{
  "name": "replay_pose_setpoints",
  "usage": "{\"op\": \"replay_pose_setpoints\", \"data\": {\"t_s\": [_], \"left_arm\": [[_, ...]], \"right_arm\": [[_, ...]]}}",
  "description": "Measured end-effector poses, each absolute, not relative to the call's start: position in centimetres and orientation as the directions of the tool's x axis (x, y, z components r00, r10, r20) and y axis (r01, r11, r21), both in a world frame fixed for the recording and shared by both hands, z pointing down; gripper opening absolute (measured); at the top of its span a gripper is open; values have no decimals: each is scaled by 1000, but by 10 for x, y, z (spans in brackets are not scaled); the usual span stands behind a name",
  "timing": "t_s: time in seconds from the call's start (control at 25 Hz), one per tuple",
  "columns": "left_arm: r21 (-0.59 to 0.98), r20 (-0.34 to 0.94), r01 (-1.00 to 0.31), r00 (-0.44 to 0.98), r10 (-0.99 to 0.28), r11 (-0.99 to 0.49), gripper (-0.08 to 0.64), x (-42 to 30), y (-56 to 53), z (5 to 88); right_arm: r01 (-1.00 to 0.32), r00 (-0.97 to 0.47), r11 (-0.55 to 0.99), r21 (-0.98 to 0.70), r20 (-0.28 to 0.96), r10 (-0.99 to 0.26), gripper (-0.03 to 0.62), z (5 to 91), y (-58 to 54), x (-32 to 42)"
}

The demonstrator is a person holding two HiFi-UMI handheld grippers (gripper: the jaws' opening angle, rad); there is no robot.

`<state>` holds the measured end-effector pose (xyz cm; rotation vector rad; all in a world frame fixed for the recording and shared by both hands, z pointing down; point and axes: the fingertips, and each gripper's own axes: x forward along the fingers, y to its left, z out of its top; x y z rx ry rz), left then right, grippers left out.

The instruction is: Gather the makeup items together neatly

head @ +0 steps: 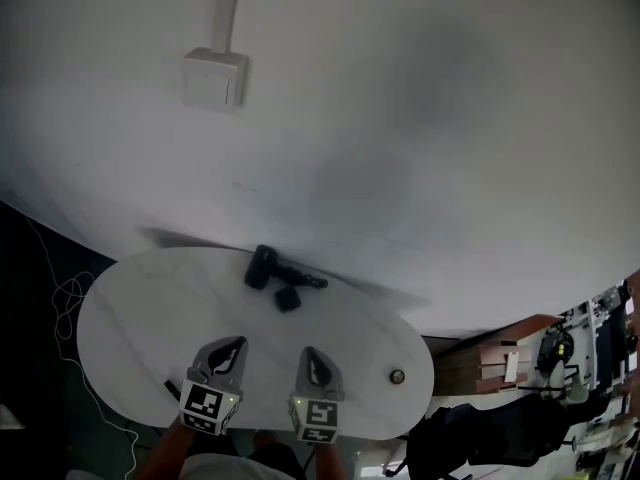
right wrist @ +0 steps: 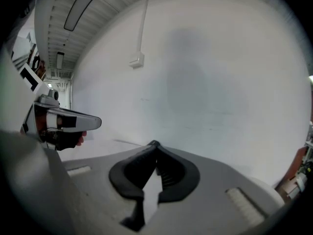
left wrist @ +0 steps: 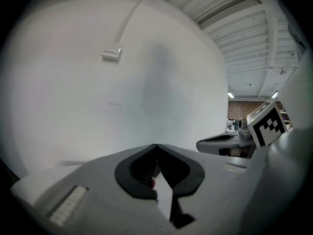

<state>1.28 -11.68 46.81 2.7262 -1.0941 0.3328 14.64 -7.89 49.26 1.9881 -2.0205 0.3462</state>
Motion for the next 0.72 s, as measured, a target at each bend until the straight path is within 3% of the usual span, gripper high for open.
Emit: {"op": "replay_pose_setpoints", "data": {"t_s": [0.16, 0.28, 0.4, 0.72], "left_arm": [[99, 312, -728, 670, -674, -678, 11, 23, -139, 486], [98, 345, -756, 636, -690, -648, 11, 25, -156, 503], [101, 367, -780, 607, -705, -618, 11, 25, -171, 517], [121, 433, -819, 552, -713, -561, 11, 22, -194, 556]], "right_arm": [[-998, -56, 62, 1, 402, -914, 10, 518, -108, 155], [-994, -106, 112, -12, 421, -901, 151, 533, -134, 153], [-986, -161, 163, -34, 456, -876, 240, 553, -153, 150], [-968, -236, 240, -68, 557, -796, 331, 610, -191, 149]]}}
